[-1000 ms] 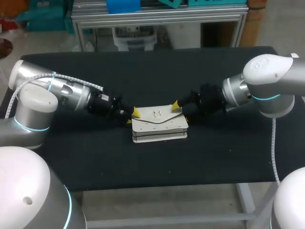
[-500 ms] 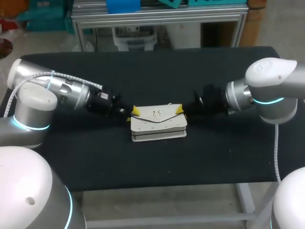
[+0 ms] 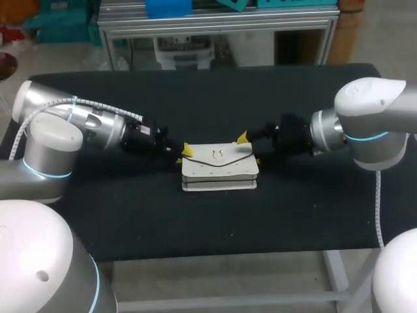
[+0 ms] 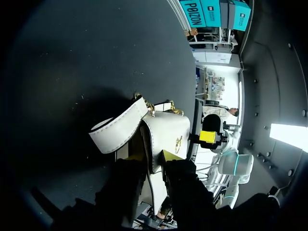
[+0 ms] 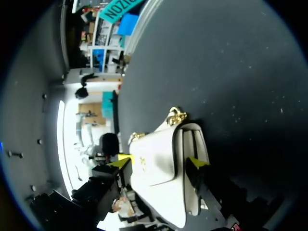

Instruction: Pick up the bag, open it, inspect its contents, close it, and place it on the opposite side

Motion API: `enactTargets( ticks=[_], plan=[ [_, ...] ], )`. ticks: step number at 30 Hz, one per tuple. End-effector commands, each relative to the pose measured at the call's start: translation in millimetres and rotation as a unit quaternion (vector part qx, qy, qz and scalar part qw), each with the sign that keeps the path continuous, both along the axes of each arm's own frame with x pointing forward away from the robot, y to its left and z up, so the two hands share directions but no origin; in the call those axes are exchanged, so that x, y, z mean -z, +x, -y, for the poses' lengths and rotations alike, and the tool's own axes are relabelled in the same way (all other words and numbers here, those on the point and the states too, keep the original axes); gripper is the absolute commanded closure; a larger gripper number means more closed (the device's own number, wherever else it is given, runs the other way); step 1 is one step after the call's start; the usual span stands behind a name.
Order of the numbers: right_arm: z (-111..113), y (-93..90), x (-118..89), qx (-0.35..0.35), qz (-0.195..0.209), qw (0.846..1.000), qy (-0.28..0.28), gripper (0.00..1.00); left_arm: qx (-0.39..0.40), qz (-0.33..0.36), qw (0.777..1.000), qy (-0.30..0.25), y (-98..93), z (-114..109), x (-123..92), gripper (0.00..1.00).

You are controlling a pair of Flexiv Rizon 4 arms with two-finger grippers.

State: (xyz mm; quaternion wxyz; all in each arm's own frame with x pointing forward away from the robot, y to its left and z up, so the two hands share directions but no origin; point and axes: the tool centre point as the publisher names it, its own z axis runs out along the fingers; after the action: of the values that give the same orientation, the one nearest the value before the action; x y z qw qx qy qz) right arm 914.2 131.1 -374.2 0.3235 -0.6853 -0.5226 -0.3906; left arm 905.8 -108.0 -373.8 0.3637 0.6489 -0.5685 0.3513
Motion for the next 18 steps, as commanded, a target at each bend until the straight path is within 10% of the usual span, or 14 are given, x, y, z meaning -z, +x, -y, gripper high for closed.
enactTargets(
  ticks=[1,4,15,17,18],
  plan=[
    [-1.6,5.5,11.0,0.001,-0.002,1.0,0.008,0.35,-0.002,-0.005,1.0,-0.003,5.5,2.2,12.0,0.73],
    [-2.2,8.5,15.5,0.003,-0.007,1.0,0.011,0.53,-0.003,-0.009,1.0,-0.004,8.1,1.8,15.5,0.75],
    [-7.5,10.6,24.1,0.008,-0.015,1.0,0.013,0.58,-0.006,-0.019,1.0,-0.002,12.6,1.7,23.8,0.61],
    [-6.5,8.5,22.9,0.009,-0.015,1.0,0.012,0.96,-0.009,-0.019,1.0,-0.002,11.9,0.7,22.6,0.77],
    [-6.4,7.2,21.3,0.007,-0.013,1.0,0.011,1.0,-0.01,-0.017,1.0,-0.003,11.3,0.4,21.0,0.82]
  ],
)
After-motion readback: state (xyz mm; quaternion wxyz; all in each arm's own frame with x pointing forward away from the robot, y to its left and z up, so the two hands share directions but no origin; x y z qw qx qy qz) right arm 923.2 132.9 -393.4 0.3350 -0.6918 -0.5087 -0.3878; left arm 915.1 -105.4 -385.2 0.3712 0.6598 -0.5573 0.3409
